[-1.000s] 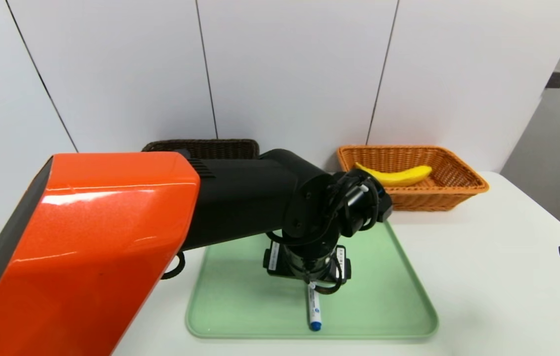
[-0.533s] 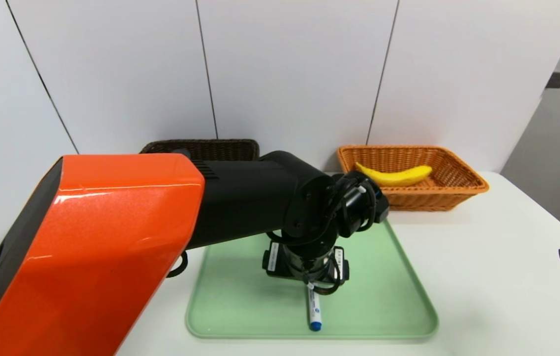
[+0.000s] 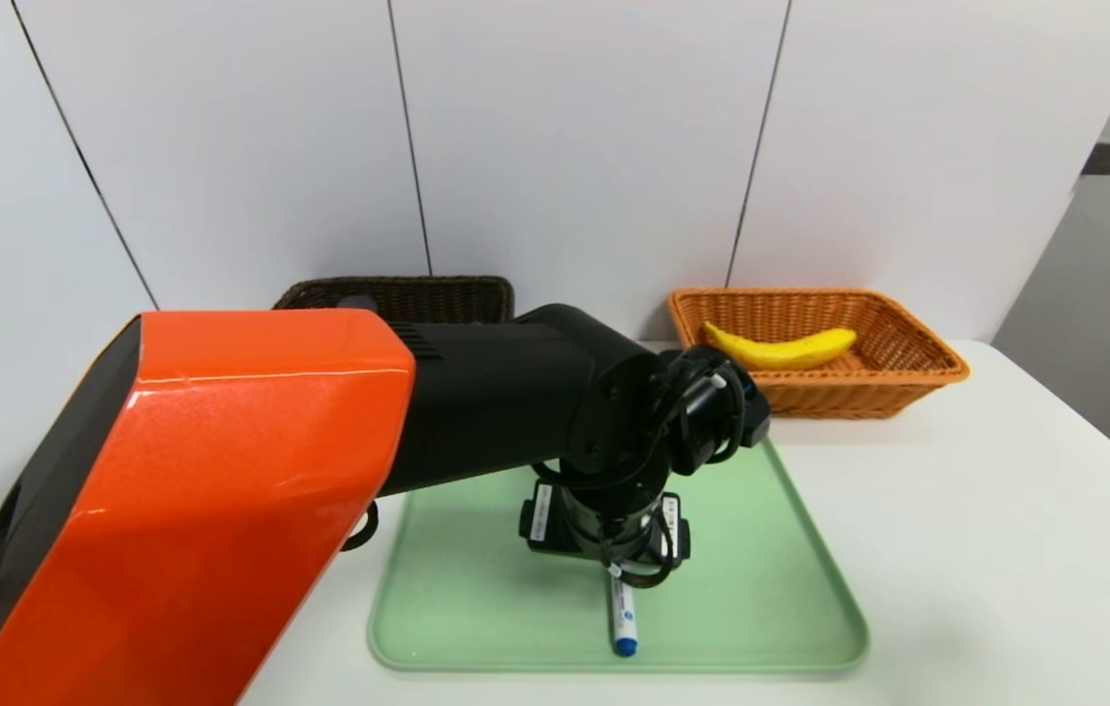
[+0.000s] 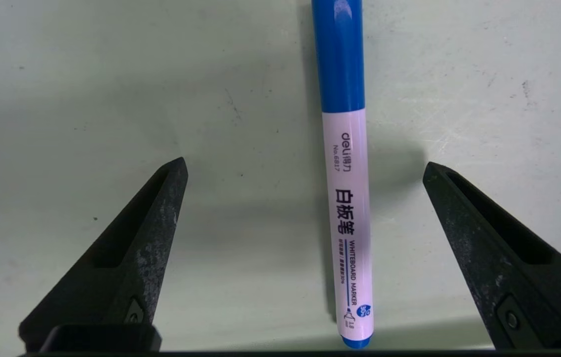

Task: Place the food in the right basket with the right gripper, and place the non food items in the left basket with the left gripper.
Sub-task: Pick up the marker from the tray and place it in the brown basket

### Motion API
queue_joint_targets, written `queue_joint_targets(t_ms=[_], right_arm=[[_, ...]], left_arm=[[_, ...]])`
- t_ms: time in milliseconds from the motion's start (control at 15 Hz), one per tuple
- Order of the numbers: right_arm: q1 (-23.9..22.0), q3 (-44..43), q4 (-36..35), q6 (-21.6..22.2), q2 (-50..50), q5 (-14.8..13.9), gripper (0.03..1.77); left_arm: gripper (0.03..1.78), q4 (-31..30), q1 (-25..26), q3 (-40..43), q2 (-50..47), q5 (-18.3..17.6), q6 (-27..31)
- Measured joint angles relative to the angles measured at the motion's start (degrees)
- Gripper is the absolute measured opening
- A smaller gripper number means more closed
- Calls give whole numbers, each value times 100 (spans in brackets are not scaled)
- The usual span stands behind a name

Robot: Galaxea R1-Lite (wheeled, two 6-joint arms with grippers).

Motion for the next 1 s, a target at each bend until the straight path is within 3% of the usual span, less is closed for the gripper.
queue_joint_targets(t_ms=[1000], right_arm=[[-20,27,1,0,-26,-5,170]], left_arm=[[169,-46,9,-2,68,-20,-20]])
